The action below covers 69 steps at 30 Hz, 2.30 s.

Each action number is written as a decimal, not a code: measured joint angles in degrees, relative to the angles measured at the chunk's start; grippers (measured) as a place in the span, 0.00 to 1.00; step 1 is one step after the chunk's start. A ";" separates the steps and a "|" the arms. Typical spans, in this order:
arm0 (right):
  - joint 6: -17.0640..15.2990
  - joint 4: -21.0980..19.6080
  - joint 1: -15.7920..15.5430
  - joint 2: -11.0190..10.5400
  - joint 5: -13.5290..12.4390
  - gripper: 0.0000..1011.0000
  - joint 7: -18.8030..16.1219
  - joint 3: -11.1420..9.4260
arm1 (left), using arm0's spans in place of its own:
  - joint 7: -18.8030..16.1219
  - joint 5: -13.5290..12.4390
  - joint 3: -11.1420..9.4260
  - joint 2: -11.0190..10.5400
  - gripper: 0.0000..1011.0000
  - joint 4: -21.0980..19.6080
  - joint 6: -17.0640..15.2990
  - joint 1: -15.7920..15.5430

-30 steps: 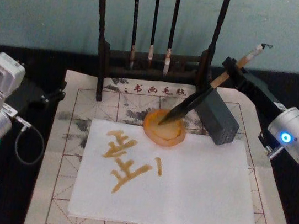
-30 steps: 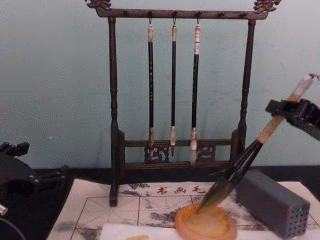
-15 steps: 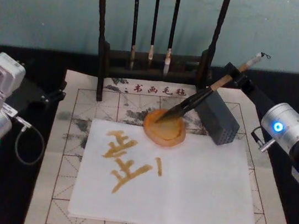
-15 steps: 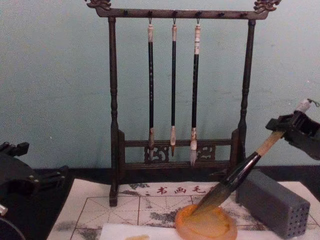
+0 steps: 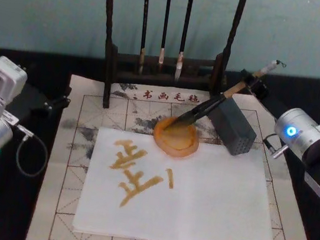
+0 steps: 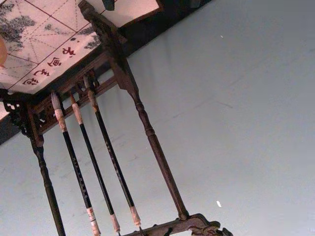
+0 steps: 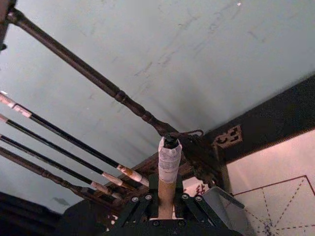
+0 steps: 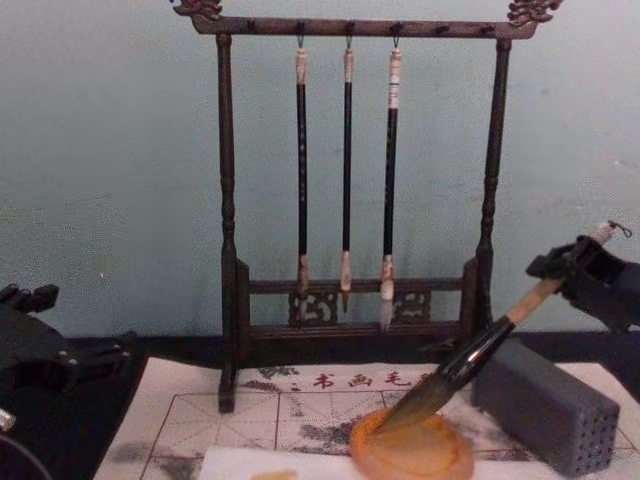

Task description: Pick up the brush from the inkstone, write on the paper, then place the brush back to its original position.

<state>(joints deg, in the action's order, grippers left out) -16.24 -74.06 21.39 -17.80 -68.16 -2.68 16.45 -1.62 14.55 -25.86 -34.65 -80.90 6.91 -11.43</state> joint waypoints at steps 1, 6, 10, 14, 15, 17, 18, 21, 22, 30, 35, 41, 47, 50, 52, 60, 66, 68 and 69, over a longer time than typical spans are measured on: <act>0.04 0.16 0.08 0.03 -0.10 0.18 0.09 0.09 | 0.00 0.00 0.00 0.00 0.99 0.00 0.00 0.00; 0.25 0.80 0.39 0.13 -0.91 0.18 0.86 0.64 | 0.00 0.00 0.00 0.00 0.99 0.00 0.00 0.00; 0.46 1.11 0.48 0.19 -1.63 0.18 1.27 0.85 | 0.00 0.00 0.00 0.00 0.99 0.00 0.00 0.00; 0.86 1.47 0.49 0.20 -2.32 0.18 1.60 1.04 | 0.00 0.00 0.00 0.00 0.99 0.00 0.00 0.00; 0.94 1.57 0.49 0.20 -2.48 0.18 1.72 1.10 | 0.00 0.00 0.00 0.00 0.99 0.00 0.00 0.00; 1.04 1.87 0.53 0.14 -2.99 0.18 2.13 1.32 | 0.00 0.00 0.00 0.00 0.99 0.00 0.00 0.00; 1.06 1.93 0.54 0.11 -3.12 0.18 2.20 1.39 | 0.00 0.00 0.00 0.00 0.99 0.00 0.00 0.00; 1.17 2.12 0.61 -0.04 -3.60 0.18 2.54 1.68 | 0.00 0.00 0.00 0.00 0.99 0.00 0.00 0.00; 1.21 2.14 0.62 -0.08 -3.71 0.18 2.60 1.75 | 0.00 0.00 0.00 0.00 0.99 0.00 0.00 0.00; 1.61 2.22 0.67 -0.59 -4.81 0.18 3.22 2.43 | 0.00 0.00 0.00 0.00 0.99 0.00 0.00 0.00; 2.05 2.08 0.56 -1.04 -5.27 0.18 3.90 2.93 | 0.00 0.00 0.00 0.00 0.99 0.00 0.00 0.00; 2.03 2.04 0.53 -1.01 -5.27 0.18 3.91 2.88 | 0.00 0.00 0.00 0.00 0.99 0.00 0.00 0.00; 1.98 2.02 0.51 -0.98 -5.24 0.18 3.88 2.82 | 0.00 0.00 0.00 0.00 0.99 0.00 0.00 0.00; 1.95 2.01 0.51 -0.97 -5.23 0.18 3.84 2.80 | 0.00 0.00 0.00 0.00 0.99 0.00 0.00 0.00; 1.94 2.01 0.51 -0.96 -5.21 0.18 3.81 2.79 | 0.00 0.00 0.00 0.00 0.99 0.00 0.00 0.00; 1.87 2.01 0.50 -0.93 -5.16 0.42 3.73 2.74 | 0.00 0.00 0.00 0.00 0.99 0.00 0.00 0.00; 1.85 2.01 0.50 -0.93 -5.14 0.59 3.70 2.72 | 0.00 0.00 0.00 0.00 0.99 0.00 0.00 0.00; 1.85 2.01 0.50 -0.93 -5.13 0.65 3.68 2.72 | 0.00 0.00 0.00 0.00 0.99 0.00 0.00 0.00; 1.85 2.01 0.50 -0.93 -5.12 0.67 3.67 2.71 | 0.00 0.00 0.00 0.00 0.99 0.00 0.00 0.00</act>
<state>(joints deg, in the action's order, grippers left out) -14.39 -72.04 21.89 -18.73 -73.29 0.99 19.16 -1.62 14.55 -25.86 -34.65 -80.90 6.91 -11.43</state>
